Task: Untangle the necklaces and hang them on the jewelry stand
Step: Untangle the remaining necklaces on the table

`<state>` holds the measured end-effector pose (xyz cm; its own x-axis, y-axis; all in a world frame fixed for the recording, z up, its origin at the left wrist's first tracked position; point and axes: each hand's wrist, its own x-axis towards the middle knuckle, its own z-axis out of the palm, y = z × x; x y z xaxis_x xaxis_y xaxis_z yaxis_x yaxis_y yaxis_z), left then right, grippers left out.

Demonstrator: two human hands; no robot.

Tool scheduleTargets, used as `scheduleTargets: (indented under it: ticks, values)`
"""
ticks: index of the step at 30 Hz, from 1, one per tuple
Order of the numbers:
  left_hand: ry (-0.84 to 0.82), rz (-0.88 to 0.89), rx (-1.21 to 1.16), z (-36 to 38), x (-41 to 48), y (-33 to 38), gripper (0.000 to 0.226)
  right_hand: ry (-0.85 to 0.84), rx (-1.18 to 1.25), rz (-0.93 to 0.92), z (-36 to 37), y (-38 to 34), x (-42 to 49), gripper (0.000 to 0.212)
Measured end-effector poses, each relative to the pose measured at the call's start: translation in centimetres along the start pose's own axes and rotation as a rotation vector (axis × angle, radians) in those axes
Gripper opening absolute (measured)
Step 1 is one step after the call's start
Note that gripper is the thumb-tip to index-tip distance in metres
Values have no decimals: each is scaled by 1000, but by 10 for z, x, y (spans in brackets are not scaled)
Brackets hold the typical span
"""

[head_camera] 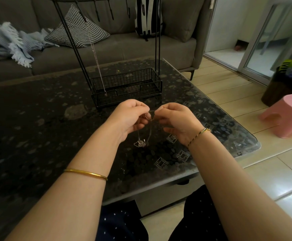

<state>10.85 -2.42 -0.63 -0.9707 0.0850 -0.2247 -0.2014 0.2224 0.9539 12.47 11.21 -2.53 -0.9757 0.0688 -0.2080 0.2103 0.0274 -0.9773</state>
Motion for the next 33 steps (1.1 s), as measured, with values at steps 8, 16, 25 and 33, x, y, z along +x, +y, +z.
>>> scheduleTargets:
  ticks: [8,16,25,33]
  values:
    - [-5,17,61,4,0,-2,11,91,139,-69,2,-1,0,11]
    - [-3,-14,-2,7,1,0,11,26,629,137,3,-5,3,9]
    - [61,104,169,8,1,-3,12,131,-66,-48,6,0,0,15]
    - [91,15,117,3,3,-5,13,145,4,-53,3,-2,1,18]
